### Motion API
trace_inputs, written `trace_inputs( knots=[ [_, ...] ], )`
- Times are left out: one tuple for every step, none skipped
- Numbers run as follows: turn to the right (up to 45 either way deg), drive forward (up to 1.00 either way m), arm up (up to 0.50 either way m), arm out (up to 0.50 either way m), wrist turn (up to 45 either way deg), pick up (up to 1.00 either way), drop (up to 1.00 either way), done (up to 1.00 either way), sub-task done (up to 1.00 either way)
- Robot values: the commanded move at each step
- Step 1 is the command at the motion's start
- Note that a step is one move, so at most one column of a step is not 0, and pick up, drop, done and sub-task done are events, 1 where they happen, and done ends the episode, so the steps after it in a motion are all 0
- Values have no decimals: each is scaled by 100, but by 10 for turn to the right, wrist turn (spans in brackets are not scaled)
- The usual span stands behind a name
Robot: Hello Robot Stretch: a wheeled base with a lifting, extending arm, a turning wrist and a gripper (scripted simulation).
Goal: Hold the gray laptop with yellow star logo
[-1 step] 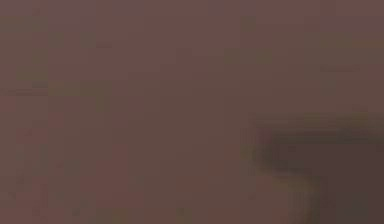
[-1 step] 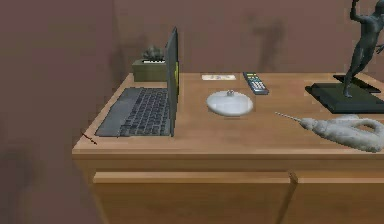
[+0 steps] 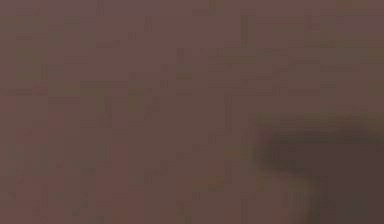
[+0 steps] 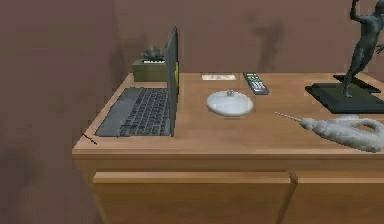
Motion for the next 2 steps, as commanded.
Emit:
trace_inputs(
  knots=[
    [0, 0, 38, 0, 0, 0, 0, 0, 0],
    [0, 0, 0, 18, 0, 0, 0, 0, 0]
  ],
)
